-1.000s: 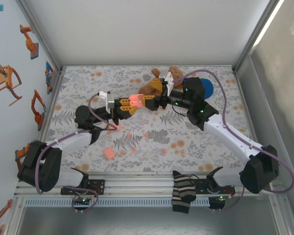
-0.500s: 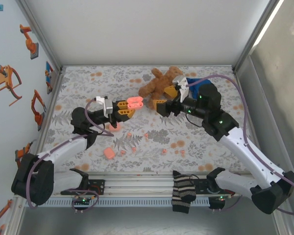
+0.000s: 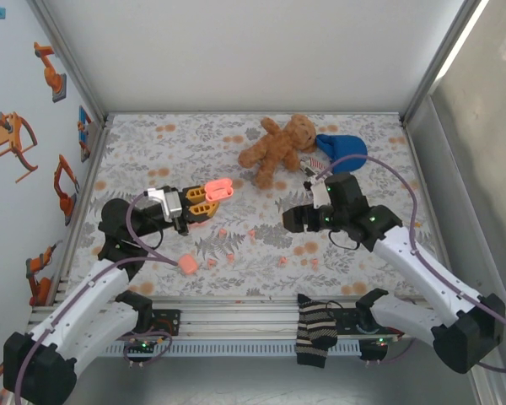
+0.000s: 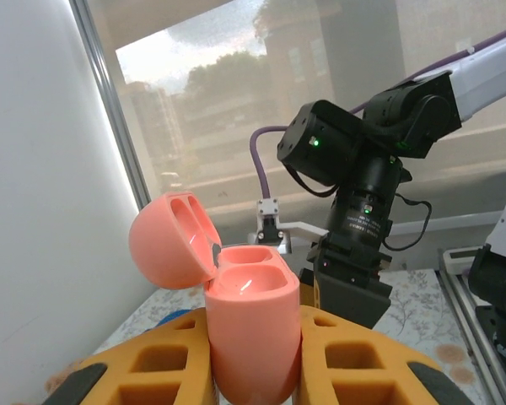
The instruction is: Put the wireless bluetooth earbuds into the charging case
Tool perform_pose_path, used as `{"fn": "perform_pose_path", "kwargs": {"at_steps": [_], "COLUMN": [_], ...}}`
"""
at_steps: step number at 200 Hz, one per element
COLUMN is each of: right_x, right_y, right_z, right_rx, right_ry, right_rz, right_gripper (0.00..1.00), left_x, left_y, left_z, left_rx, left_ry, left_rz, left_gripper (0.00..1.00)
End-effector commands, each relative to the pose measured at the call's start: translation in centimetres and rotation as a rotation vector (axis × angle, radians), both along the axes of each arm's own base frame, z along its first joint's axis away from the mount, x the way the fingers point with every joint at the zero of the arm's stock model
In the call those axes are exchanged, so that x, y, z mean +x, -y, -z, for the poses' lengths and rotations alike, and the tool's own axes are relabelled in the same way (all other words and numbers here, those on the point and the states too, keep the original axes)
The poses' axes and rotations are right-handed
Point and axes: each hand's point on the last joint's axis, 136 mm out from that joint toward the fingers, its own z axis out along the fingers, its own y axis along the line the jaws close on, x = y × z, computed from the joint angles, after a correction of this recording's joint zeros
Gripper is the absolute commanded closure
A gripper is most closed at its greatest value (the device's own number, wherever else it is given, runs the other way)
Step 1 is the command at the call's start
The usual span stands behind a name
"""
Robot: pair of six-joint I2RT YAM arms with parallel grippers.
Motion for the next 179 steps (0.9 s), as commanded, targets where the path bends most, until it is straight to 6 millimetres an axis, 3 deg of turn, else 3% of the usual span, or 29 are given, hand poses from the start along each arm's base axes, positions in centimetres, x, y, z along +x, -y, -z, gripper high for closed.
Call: {"fn": "perform_pose_path", "kwargs": {"at_steps": [1, 44, 70, 128, 179], "right_x": [-1.3, -2.7, -2.9, -3.2, -3.2], "right_y": [0.2, -0.3, -0.7, -2.1, -2.8], "right_z": [3.5, 9.4, 11.7, 13.7, 14.3], "right_rx": [-0.025, -0.082, -0.132, -0.165, -0.193], "right_ry": [-0.151, -0.358, -0.401, -0.461, -0.472], "right_rz": [0.019, 0.007, -0.008, -0.054, -0.092], "right_gripper": [0.27, 0.35, 0.38, 0.42, 0.51], "left_x": [0.1, 0.0, -0.2, -0.2, -0.1], "left_y": [-0.2, 0.0, 0.1, 0.1, 0.2], "left_z": [1.7, 2.3, 2.2, 2.4, 2.7], "left_rx": [0.028, 0.025, 0.025, 0.029, 0.040], "left_ry": [-0.038, -0.060, -0.067, -0.070, -0.082], "left_rz": [-0.014, 0.006, 0.020, 0.015, 0.017], "left_gripper": [1.00, 1.00, 1.00, 1.00, 1.00]}}
